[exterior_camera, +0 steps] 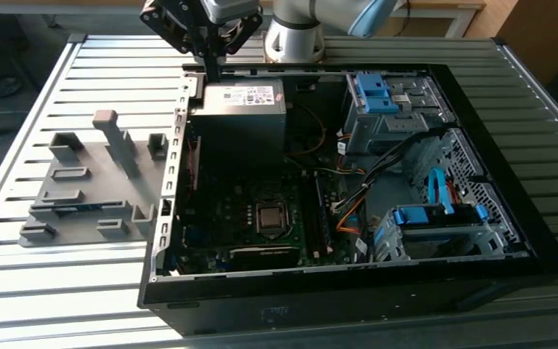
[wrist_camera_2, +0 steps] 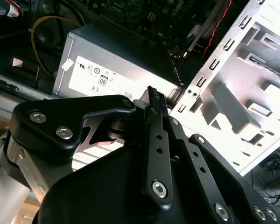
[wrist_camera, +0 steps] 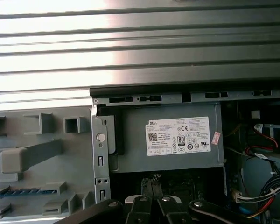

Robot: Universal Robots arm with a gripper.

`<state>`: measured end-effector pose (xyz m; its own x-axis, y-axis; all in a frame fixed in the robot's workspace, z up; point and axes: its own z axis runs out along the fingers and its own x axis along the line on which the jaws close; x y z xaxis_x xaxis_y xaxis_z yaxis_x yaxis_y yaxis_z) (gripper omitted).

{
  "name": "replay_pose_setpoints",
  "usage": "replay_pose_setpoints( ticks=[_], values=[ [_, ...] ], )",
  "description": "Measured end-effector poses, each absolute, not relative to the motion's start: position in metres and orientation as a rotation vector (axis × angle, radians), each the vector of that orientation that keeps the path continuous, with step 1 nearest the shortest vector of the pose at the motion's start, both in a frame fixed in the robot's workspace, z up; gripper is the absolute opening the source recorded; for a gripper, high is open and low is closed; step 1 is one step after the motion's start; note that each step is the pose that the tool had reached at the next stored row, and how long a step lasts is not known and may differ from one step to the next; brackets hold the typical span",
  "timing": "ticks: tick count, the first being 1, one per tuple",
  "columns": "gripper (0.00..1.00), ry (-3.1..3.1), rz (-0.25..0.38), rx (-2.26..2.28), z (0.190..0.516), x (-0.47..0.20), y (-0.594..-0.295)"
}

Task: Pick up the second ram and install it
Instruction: 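Reach for the second ram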

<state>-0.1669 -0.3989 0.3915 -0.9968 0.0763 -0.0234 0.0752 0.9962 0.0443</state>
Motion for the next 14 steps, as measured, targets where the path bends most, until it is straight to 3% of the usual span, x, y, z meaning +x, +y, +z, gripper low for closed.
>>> replay_pose_setpoints(
  ticks=[14],
  values=[
    [0.11,3.114,0.068,0.118,0.3908,-0.1773,-0.3989]
  ],
)
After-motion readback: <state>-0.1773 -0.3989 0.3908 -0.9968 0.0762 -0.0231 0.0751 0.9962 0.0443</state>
